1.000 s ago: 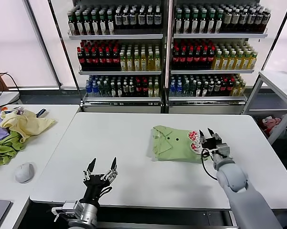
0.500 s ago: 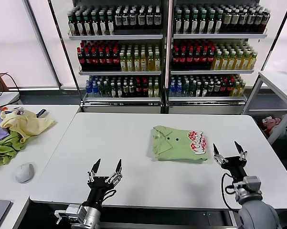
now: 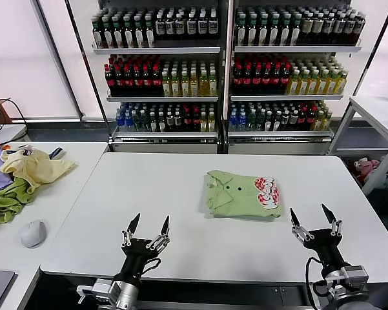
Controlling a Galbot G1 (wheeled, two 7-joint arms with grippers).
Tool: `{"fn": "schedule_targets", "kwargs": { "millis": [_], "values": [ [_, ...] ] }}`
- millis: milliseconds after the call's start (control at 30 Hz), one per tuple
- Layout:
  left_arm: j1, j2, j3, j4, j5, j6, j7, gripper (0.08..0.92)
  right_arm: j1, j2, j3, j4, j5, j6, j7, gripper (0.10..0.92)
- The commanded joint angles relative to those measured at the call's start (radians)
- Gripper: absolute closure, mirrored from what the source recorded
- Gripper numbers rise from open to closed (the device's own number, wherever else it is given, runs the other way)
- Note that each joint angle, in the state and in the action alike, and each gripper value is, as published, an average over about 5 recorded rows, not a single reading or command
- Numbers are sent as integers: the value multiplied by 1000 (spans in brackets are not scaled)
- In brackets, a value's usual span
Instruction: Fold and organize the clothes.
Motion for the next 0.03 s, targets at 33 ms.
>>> {"fn": "schedule_targets", "kwargs": {
  "millis": [33],
  "values": [
    [-1, -2, 9, 1, 30, -1, 8, 177, -72, 18, 23, 64, -23, 11, -6, 203]
  ]
}}
